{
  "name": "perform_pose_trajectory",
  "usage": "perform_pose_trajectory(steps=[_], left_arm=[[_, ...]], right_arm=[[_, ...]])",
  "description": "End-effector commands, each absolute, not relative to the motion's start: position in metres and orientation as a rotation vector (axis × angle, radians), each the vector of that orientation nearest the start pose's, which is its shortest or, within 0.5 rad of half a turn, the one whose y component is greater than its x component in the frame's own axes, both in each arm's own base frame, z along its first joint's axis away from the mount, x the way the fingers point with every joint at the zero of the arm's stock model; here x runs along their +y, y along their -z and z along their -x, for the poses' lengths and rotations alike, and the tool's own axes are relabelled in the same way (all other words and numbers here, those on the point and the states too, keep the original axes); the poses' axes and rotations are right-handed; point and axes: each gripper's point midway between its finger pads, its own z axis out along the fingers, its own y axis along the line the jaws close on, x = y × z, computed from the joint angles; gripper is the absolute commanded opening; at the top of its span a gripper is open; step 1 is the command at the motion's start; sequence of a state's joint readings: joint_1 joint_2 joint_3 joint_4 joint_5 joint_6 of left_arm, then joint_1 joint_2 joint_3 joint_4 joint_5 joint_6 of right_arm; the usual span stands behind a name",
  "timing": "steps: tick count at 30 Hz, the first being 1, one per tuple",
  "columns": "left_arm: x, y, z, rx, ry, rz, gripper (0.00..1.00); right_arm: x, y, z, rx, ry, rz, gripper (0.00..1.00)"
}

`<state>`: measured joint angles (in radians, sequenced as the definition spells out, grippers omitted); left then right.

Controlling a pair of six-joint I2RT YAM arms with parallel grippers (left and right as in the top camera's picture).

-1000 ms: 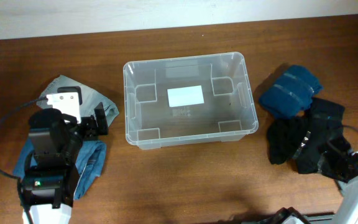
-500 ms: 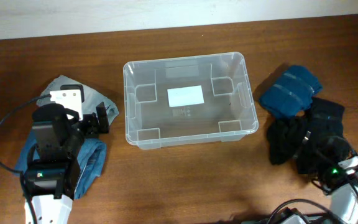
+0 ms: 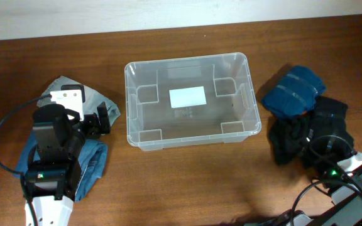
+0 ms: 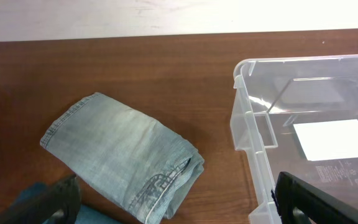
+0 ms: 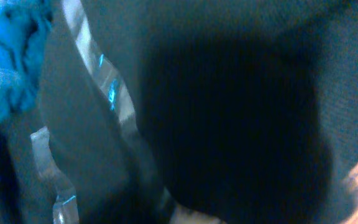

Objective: Pack container
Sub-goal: 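Grasp the folded black shirt with the right gripper, then carry the black shirt into the left half of the bin and release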

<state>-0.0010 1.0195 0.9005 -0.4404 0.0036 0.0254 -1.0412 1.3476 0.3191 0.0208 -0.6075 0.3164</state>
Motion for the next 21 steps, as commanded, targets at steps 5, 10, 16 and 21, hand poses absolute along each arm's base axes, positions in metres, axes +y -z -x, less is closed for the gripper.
perform_pose_trajectory(steps=[5, 10, 16, 21], left_arm=[[-0.005, -0.249, -0.343, 2.105, 0.017, -0.033, 0.99], [-0.005, -0.249, -0.343, 2.105, 0.017, -0.033, 0.99], [-0.005, -0.249, -0.343, 2.105, 0.016, -0.033, 1.0], [-0.005, -0.249, -0.343, 2.105, 0.016, -0.033, 0.99]], right_arm=[[-0.14, -0.022, -0.227, 1.951, -0.7, -1.235, 0.04], [-0.144, -0.073, -0.246, 1.905, -0.787, -1.111, 0.04], [-0.131, -0.166, -0.275, 1.982, -0.749, -0.817, 0.04], [-0.088, -0.232, -0.3, 2.043, -0.766, -0.536, 0.04]])
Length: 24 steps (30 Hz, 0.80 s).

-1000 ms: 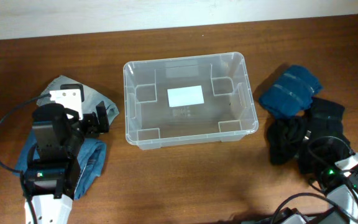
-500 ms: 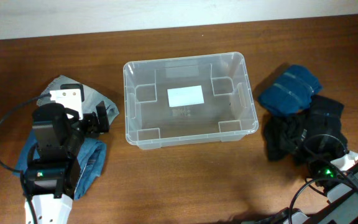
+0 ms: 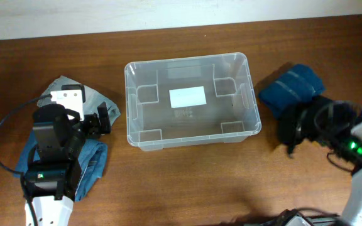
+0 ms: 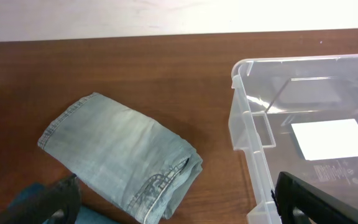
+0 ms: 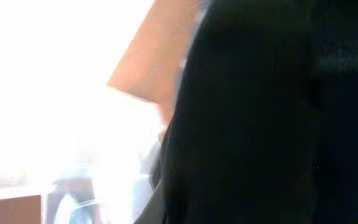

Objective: Pack container
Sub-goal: 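Carry the black shirt into the left half of the bin and release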

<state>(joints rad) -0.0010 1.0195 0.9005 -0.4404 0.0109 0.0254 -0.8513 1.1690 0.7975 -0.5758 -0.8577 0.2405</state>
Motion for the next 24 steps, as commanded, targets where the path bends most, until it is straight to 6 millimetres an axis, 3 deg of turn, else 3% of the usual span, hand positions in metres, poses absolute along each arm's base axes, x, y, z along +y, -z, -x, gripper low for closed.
perform_pose_trajectory(steps=[1, 5, 11, 16, 20, 24], left_arm=[[-0.005, -0.249, -0.343, 2.105, 0.016, -0.033, 0.99], [-0.005, -0.248, -0.343, 2.11, 0.017, -0.033, 1.0], [-0.005, -0.246, -0.342, 2.119, 0.017, -0.033, 0.99], [-0.005, -0.245, -0.341, 2.125, 0.017, -0.033, 0.99], [-0.005, -0.245, -0.341, 2.125, 0.017, -0.033, 0.99], [-0.005, -0.245, -0.341, 2.126, 0.017, -0.033, 0.99]], right_arm=[[-0.074, -0.245, -0.306, 2.055, -0.773, -0.454, 0.04], [-0.013, -0.286, -0.323, 2.063, -0.799, -0.129, 0.04], [0.074, -0.305, -0.333, 2.046, -0.729, 0.3, 0.04], [0.148, -0.294, -0.327, 2.039, -0.842, 0.541, 0.04], [0.2, -0.267, -0.333, 2.06, -0.907, 0.682, 0.04], [0.23, -0.238, -0.339, 2.096, -0.959, 0.75, 0.04]])
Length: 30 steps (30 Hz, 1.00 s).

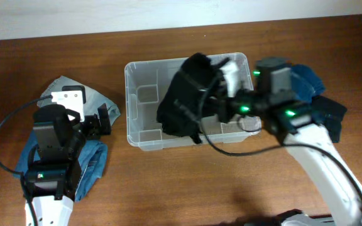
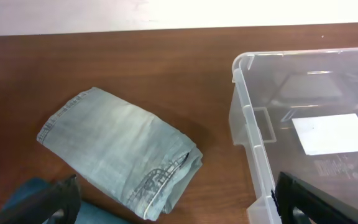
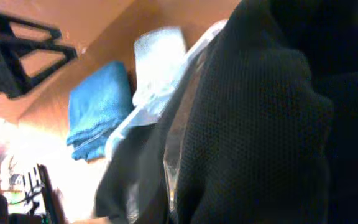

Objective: Pack container
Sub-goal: 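Carry the black shirt into the left half of the bin and release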

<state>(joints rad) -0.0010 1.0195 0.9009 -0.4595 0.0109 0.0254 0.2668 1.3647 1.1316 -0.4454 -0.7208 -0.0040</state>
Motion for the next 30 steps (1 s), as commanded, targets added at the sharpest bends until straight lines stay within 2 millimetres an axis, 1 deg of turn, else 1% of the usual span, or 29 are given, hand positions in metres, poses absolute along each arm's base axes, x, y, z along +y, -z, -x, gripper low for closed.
perform_pose_trajectory(steps=[1, 4, 7, 9, 11, 13, 15, 19, 21, 22, 23, 24, 25, 26, 28, 30], left_arm=[[-0.005, -0.245, -0.341, 2.127, 0.017, -0.033, 0.99], [-0.005, -0.244, -0.34, 2.132, 0.017, -0.033, 1.0], [-0.005, -0.242, -0.339, 2.14, 0.017, -0.033, 0.99], [-0.005, -0.24, -0.338, 2.149, 0.018, -0.033, 0.99], [-0.005, -0.238, -0.336, 2.159, 0.017, -0.034, 0.99], [-0.005, -0.237, -0.336, 2.162, 0.017, -0.033, 1.0], [-0.005, -0.237, -0.336, 2.162, 0.017, -0.033, 1.0], [-0.005, -0.238, -0.336, 2.161, 0.018, -0.033, 0.99], [-0.005, -0.238, -0.336, 2.161, 0.018, -0.033, 0.99], [-0.005, -0.238, -0.336, 2.162, 0.018, -0.033, 0.99], [-0.005, -0.238, -0.336, 2.162, 0.018, -0.033, 0.99], [-0.005, -0.238, -0.336, 2.162, 0.018, -0.033, 0.99], [-0.005, -0.238, -0.336, 2.162, 0.018, -0.033, 0.99], [-0.005, -0.238, -0.336, 2.162, 0.018, -0.033, 0.99], [-0.005, -0.238, -0.336, 2.162, 0.018, -0.033, 0.99], [-0.005, -0.237, -0.336, 2.162, 0.018, -0.033, 0.99]], right_arm=[[0.237, -0.229, -0.342, 2.108, -0.97, 0.763, 0.04], [0.251, -0.208, -0.348, 2.126, -0.99, 0.791, 0.04], [0.262, -0.195, -0.355, 2.123, -1.004, 0.813, 0.04], [0.27, -0.193, -0.356, 2.102, -1.045, 0.841, 0.04], [0.28, -0.194, -0.352, 2.068, -1.102, 0.9, 0.04], [0.285, -0.193, -0.351, 2.062, -1.13, 0.918, 0.04], [0.286, -0.189, -0.353, 2.07, -1.131, 0.918, 0.04], [0.288, -0.169, -0.354, 2.077, -1.121, 0.971, 0.04], [0.287, -0.158, -0.358, 2.104, -1.112, 0.965, 0.04], [0.283, -0.148, -0.365, 2.135, -1.072, 0.941, 0.12], [0.278, -0.138, -0.375, 2.184, -1.005, 0.893, 0.57], [0.269, -0.126, -0.386, 2.247, -0.911, 0.82, 0.99], [0.255, -0.113, -0.401, 2.323, -0.783, 0.708, 0.98], [0.242, -0.105, -0.411, 2.371, -0.679, 0.617, 0.98], [0.232, -0.102, -0.418, 2.386, -0.592, 0.578, 0.98], [0.228, -0.109, -0.421, 2.372, -0.554, 0.572, 0.98]])
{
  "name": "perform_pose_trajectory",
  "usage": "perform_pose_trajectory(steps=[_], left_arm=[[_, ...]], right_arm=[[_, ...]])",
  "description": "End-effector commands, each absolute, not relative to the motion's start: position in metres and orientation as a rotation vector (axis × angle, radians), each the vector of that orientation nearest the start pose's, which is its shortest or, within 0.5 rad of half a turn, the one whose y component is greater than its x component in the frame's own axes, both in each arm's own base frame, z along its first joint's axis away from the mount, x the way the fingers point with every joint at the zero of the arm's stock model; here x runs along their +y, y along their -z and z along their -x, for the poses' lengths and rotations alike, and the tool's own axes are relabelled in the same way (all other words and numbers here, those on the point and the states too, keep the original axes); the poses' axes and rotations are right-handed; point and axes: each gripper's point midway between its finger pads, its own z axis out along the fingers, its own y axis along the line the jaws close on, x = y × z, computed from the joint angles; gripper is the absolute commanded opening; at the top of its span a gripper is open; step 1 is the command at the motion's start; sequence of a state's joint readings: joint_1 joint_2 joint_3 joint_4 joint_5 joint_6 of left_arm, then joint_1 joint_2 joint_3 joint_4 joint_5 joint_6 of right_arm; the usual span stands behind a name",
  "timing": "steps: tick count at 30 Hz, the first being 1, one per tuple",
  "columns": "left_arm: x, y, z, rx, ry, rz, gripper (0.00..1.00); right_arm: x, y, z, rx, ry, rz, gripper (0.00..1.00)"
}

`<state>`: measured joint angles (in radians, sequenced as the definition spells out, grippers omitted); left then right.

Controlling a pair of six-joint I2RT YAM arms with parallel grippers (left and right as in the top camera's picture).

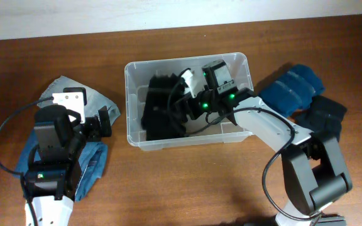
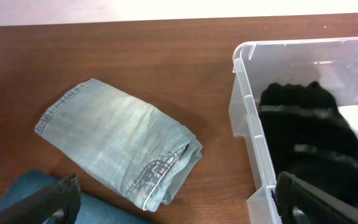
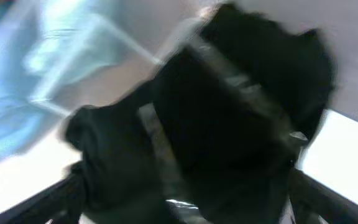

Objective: Pack container
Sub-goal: 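Carry the black shirt into the left half of the bin and release, then move the right gripper to the folded teal shirt and grasp it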

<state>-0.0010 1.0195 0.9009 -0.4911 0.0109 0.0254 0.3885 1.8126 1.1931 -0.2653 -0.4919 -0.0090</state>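
Note:
The clear plastic container (image 1: 129, 107) stands mid-table. A black garment (image 1: 161, 108) lies in its left half, also seen through the wall in the left wrist view (image 2: 309, 143). My right gripper (image 1: 185, 103) is inside the container just over that garment (image 3: 229, 118); its fingers (image 3: 70, 193) stand wide apart, open, and the cloth lies loose below. My left gripper (image 1: 105, 118) hangs open left of the container, above a folded light denim piece (image 2: 120, 149).
A darker blue denim piece (image 1: 94, 164) lies under the left arm. Right of the container lie a folded blue garment (image 1: 292, 91) and another black garment (image 1: 323, 116). The container's near wall (image 2: 244, 118) stands close to my left gripper (image 2: 176, 202).
The black garment hung from my shut right gripper over the container; now it lies in the container's left half and the gripper is open above it. The left arm has not moved.
My right gripper was down in the black pile at the table's right. Then it held a black garment up beside the container, then over the container's middle. Now the garment rests inside, released. The left gripper stayed open over the denim throughout.

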Motion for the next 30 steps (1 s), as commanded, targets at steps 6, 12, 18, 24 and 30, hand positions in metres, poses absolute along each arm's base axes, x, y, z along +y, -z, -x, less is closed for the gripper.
perform_pose_trajectory(steps=[6, 12, 18, 24, 30], left_arm=[[-0.005, -0.237, -0.336, 2.162, 0.018, -0.033, 0.99], [-0.005, -0.238, -0.336, 2.162, 0.017, -0.033, 0.99], [-0.005, -0.238, -0.336, 2.162, 0.017, -0.033, 0.99], [-0.005, -0.238, -0.336, 2.162, 0.018, -0.034, 1.0], [-0.005, -0.238, -0.336, 2.162, 0.018, -0.033, 0.99]], right_arm=[[0.211, -0.169, -0.424, 2.31, -0.439, 0.52, 0.98], [0.162, -0.247, -0.411, 2.224, -0.257, 0.353, 0.98], [0.005, -0.281, -0.388, 2.202, -0.093, -0.414, 0.98], [-0.099, -0.23, -0.367, 2.329, -0.189, -0.69, 0.98], [-0.149, -0.159, -0.374, 2.466, -0.325, -0.639, 0.98]])
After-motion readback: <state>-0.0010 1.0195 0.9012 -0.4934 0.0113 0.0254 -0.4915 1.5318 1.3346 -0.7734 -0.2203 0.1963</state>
